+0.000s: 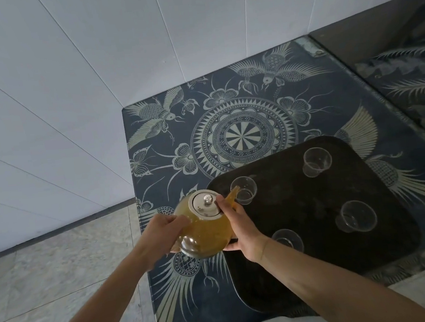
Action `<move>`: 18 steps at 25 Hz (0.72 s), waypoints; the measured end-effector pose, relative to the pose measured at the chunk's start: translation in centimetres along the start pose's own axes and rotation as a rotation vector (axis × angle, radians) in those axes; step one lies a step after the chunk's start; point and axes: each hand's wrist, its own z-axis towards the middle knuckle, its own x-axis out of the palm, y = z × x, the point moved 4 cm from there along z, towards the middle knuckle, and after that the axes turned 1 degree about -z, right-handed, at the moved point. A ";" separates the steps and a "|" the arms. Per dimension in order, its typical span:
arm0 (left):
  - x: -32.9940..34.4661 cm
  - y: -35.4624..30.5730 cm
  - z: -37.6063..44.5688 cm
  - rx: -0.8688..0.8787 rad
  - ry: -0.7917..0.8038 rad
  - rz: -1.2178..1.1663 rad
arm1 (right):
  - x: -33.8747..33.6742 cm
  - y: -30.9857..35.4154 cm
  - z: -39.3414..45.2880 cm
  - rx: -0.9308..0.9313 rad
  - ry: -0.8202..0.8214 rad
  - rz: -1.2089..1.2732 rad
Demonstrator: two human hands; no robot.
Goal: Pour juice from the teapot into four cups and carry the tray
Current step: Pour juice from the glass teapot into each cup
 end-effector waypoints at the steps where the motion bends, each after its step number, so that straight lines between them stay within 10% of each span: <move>1: 0.0 -0.1 0.0 -0.014 0.001 -0.001 | 0.0 -0.1 0.1 0.004 0.002 -0.003; 18: -0.8 0.1 0.3 -0.062 0.006 0.024 | 0.9 -0.7 0.0 0.057 0.011 0.008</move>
